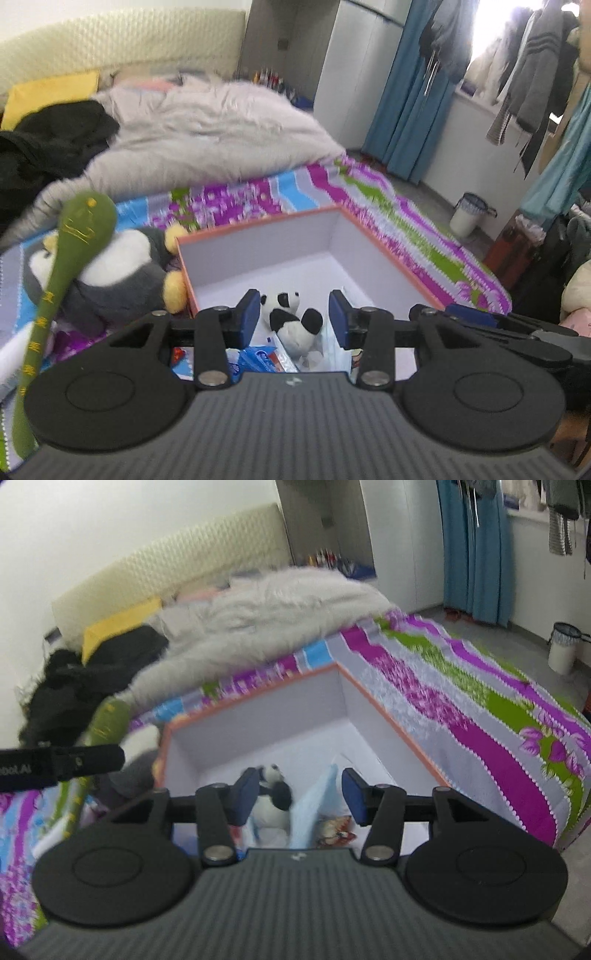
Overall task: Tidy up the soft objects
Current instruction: 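Open both grippers to drop the snack packet and wrapper into the box, then withdraw both open tools from the pink box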
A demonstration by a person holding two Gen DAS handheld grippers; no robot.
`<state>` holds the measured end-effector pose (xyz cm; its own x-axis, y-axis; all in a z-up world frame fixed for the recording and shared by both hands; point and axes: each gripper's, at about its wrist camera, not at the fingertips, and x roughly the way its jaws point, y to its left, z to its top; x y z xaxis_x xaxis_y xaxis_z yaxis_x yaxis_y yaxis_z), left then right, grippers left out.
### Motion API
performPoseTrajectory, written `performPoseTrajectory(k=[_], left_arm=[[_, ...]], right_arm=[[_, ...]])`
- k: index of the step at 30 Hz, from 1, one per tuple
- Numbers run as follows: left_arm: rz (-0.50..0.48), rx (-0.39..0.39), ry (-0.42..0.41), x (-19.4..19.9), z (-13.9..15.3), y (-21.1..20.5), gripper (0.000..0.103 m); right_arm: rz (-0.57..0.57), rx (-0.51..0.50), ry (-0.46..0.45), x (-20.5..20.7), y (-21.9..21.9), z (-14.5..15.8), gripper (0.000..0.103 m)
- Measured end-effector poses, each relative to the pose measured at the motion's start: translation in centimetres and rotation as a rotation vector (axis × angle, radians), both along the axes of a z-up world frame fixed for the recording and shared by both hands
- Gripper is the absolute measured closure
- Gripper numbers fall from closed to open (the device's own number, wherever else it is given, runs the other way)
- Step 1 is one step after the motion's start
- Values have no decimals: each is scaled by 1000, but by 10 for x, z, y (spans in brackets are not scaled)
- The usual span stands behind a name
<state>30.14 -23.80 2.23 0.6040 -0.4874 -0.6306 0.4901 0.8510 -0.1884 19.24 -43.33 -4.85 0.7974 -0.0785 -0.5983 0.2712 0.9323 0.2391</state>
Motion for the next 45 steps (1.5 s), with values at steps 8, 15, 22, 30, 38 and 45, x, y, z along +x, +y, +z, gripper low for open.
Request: performPoseTrajectory(k=[8,15,22,30,38,45], left_arm=[[17,-34,-117,-63,51,49,56],[49,-44,-189,-121,75,103,56],[119,-55,-189,-166,73,163,56],[213,-51,-152,-200,48,222,56],[274,-31,-104,-222,19,256,56],[302,-18,-81,-228,-1,264,56]], right_arm=[[19,-33,-133,-47,34,51,51],[43,-53,-207,-87,70,77,51],[109,-57,-225,-115,113,81,51],[215,-60,-202,-134,164,69,51],[302,-52,-150,-146,206,47,51],[362,-55,-116,-148,227,33,51]])
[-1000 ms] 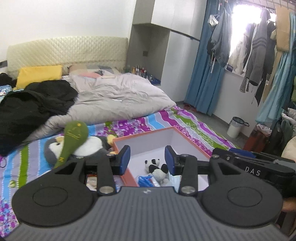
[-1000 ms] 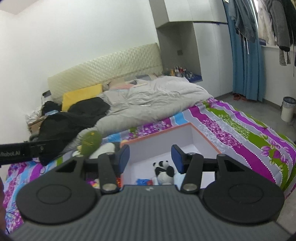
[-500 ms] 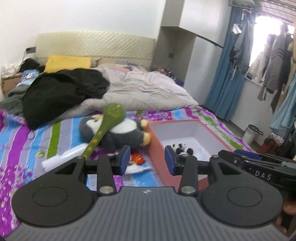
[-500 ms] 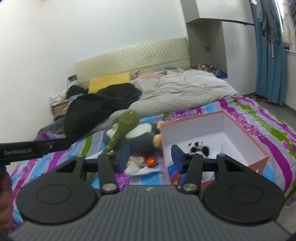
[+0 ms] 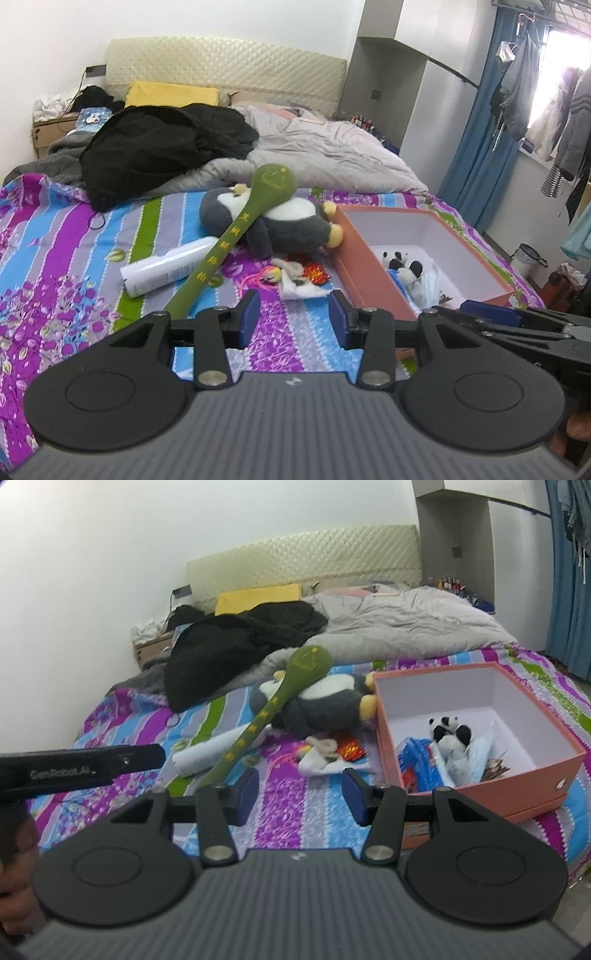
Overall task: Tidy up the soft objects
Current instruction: 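Withdraw both open tools from the pink box, then close the right gripper on the white cloth while the left tool reaches the grey rope toy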
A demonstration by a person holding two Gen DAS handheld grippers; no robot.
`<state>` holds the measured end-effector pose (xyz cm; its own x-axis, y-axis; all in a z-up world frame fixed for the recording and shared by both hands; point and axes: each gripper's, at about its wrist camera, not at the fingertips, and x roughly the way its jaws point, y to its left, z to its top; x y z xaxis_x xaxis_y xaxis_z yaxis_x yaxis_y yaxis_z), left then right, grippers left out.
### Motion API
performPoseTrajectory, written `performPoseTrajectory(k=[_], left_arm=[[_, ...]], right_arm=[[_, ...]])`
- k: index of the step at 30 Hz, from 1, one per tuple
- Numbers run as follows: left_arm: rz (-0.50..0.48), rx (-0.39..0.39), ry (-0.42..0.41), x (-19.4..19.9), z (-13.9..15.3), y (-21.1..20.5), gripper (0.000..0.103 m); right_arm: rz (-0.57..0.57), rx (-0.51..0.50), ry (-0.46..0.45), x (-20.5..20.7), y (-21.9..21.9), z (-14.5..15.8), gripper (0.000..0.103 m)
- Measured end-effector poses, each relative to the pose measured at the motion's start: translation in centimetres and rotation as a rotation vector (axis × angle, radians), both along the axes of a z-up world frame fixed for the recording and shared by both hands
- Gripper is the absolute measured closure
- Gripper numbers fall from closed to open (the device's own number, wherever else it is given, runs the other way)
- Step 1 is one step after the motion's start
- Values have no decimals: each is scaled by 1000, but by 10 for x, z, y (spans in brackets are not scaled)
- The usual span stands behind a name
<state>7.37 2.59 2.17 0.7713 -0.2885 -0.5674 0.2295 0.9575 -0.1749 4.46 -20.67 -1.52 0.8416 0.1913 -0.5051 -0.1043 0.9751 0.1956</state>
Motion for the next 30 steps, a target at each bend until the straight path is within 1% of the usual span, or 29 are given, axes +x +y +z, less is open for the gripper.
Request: performPoseTrajectory(k=[4,7,10,13,17,21,30], left_arm=[[10,0,22,5,-15,2,56],[20,8,56,8,-28,4,56],[18,14,81,18,-38,6,56],[26,27,97,30,-47,7,56],[23,27,121,53,-59,8,56],[26,44,134,77,-70,7,56],[49,54,176,135,-105,16,56]], right_arm=[[15,1,30,3,5,-13,51],[27,-6,52,4,9,-26,51],[37,0,95,6,13,-39,51],[44,0,112,12,16,-49,51],[44,-10,122,26,19,-54,51],[50,-24,126,43,22,-59,51],[52,-39,162,85,29,-85,51]])
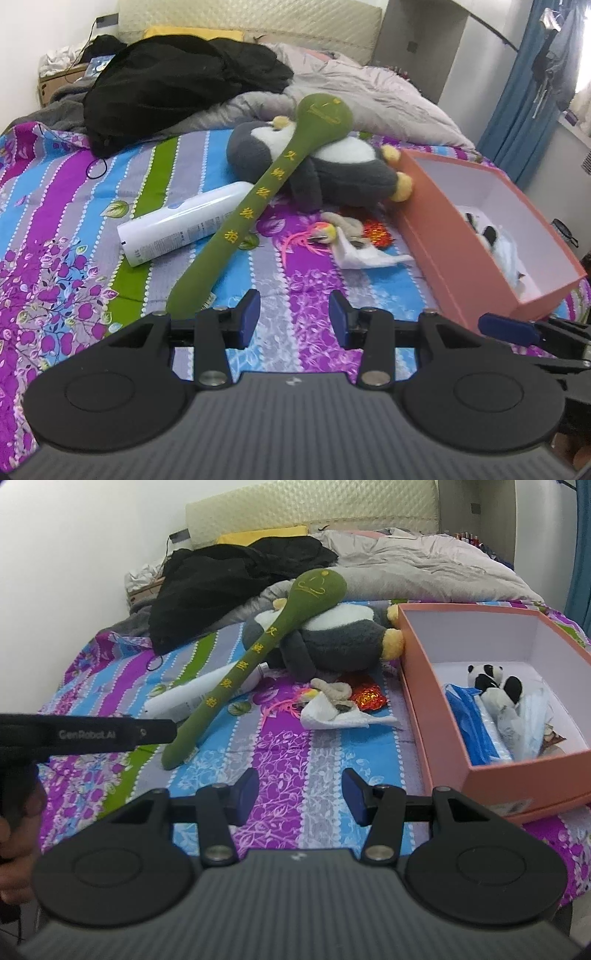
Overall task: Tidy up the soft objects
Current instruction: 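Close the right gripper on the white cloth while the left tool reaches the grey rope toy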
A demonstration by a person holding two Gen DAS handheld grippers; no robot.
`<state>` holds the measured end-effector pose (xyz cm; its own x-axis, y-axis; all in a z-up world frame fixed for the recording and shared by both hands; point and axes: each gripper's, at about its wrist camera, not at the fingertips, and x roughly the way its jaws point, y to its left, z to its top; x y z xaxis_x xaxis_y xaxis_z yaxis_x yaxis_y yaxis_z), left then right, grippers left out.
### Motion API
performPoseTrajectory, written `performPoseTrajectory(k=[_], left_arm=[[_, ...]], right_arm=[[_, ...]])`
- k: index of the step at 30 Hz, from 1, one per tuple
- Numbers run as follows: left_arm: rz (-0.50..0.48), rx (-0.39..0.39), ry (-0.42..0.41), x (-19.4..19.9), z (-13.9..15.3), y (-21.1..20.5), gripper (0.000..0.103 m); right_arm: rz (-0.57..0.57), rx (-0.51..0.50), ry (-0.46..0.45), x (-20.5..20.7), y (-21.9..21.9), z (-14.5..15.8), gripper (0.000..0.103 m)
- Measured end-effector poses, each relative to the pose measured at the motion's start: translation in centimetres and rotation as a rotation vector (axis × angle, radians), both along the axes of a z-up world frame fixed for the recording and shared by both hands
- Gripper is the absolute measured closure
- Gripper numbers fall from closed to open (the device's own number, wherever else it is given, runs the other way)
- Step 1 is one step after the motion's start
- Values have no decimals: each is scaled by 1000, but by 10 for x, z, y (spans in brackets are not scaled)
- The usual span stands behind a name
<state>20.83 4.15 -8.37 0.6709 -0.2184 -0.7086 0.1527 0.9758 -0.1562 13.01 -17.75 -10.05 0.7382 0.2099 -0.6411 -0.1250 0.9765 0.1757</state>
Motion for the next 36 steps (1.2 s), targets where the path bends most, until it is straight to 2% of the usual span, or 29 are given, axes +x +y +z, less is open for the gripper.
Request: performPoseTrajectory(k=[6,12,18,23,26,30,34,35,36], left_arm=[[26,-10,33,38,-25,4,56],[11,-24,68,79,-53,-2,56],[9,-97,95,124,-75,-11,56],[-30,-122,98,160,-91,-27,56],[-69,-133,111,181,-101,-38,56],[-69,-185,145,201,-117,-42,56],[-99,-181,150,214,-127,-48,56],[-110,-182,149,218,-129,-49,56],[-126,-189,150,221,-130,-51,56]], right_arm=[[15,-21,-4,27,9,-20,51],[39,-73,-8,56,24,-40,51],[33,-133,-4,92,26,-60,51],[49,-202,-32,121,26,-73,51],[73,-232,-51,135,27,-79,51],[135,-257,-52,149,30,-92,52],[205,-305,-45,155,39,-106,54],[215,-315,-47,155,41,-108,56],[222,-322,-49,156,43,-110,63]])
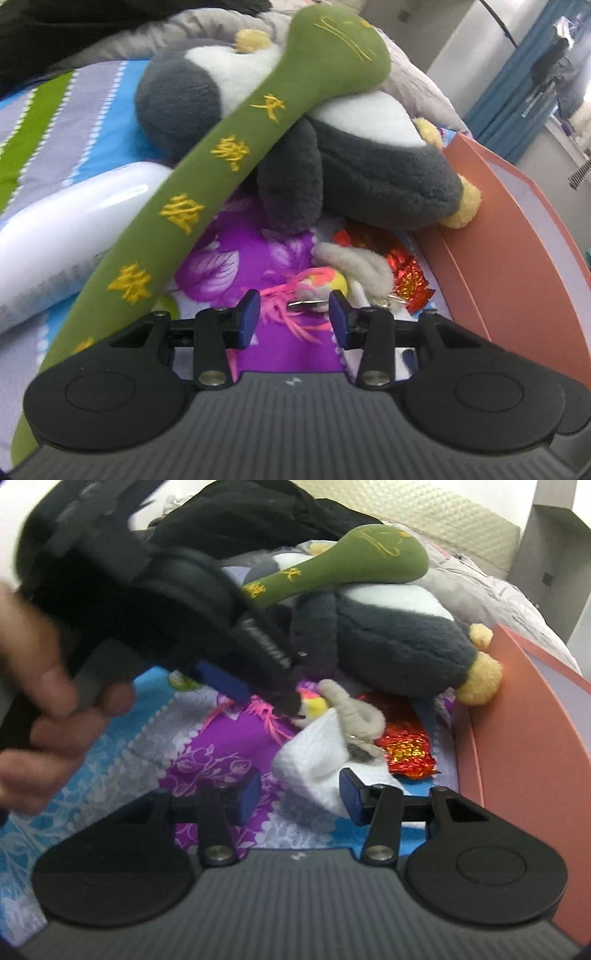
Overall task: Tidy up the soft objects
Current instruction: 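Close the right gripper on the white cloth while the left tool reaches the grey rope toy, then close the left gripper on the grey rope toy and lift both items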
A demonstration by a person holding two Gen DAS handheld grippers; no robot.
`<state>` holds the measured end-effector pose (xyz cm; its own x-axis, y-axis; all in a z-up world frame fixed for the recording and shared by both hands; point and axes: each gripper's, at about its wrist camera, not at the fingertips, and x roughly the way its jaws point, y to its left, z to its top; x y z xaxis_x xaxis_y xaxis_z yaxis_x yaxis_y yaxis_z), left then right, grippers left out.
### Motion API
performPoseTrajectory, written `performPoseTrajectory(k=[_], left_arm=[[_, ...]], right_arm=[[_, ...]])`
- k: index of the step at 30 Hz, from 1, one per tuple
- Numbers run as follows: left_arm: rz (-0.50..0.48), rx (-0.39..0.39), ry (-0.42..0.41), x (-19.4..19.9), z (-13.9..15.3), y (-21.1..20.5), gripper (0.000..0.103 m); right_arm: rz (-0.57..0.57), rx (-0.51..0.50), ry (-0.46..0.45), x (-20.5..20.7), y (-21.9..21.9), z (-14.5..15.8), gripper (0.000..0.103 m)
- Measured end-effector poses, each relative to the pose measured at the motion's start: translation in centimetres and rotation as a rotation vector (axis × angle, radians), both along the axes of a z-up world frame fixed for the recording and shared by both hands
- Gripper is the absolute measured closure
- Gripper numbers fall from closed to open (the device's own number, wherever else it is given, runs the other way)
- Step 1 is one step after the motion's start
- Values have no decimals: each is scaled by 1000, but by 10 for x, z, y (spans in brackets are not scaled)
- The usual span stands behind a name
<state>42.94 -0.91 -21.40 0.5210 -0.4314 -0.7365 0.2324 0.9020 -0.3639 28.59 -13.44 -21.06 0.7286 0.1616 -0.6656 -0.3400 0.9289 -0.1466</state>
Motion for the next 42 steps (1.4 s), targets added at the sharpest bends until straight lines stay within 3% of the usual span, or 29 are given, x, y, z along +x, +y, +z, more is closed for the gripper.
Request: performPoseTrajectory(k=[4,7,15,18,23,24,28,36,38,42], left_arm=[[-42,21,-15,6,-3,-11,56],[-86,14,-36,8,-4,-19,49],[-134,65,-76,12,-9,-39,49],[-129,86,-86,12,-11,-42,60],[-115,92,-98,10,-12,-44,65],[-115,100,-99,9,-11,-45,84],[-101,80,-72,0,-8,-40,98],[-52,79,-65,-34,6,-28,100],[-25,55,-41,-41,8,-21,100],[33,-122,30,-47,11,-2,96]], right_arm=[[-6,-19,2,1,0,-6,90],[-30,-14,11,1,-7,-7,96],[-118,32,9,-8,-26,4,96],[-130,38,19,-12,-33,3,96],[-140,46,27,-24,-38,5,96],[-144,49,27,-26,-39,6,96],[-157,59,30,-29,-43,9,96],[-141,70,29,-48,-41,19,96],[-130,71,36,-55,-39,21,96],[-100,58,62,-70,-33,15,96]])
